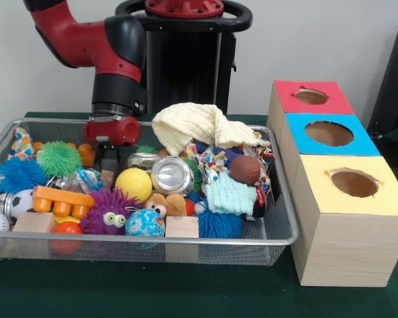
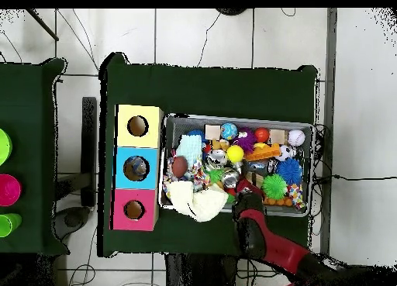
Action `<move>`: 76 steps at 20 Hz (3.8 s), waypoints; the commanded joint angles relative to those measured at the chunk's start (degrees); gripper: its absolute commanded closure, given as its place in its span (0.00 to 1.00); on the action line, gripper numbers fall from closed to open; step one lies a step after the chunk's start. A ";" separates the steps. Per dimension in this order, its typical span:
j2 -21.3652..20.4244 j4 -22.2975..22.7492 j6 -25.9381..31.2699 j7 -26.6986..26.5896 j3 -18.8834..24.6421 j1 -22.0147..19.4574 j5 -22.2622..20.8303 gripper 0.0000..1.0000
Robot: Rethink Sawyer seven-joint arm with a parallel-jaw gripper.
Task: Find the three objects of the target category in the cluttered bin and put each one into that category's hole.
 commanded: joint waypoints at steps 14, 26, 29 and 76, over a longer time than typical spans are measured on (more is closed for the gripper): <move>-4.87 -3.43 13.50 12.55 8.45 -1.84 4.84 0.00; -7.84 -2.50 23.32 13.02 11.40 -4.76 7.20 0.00; -8.66 -1.86 25.71 13.14 12.78 -5.78 7.87 0.00; -2.70 -3.71 23.03 12.50 11.13 -1.59 17.04 0.00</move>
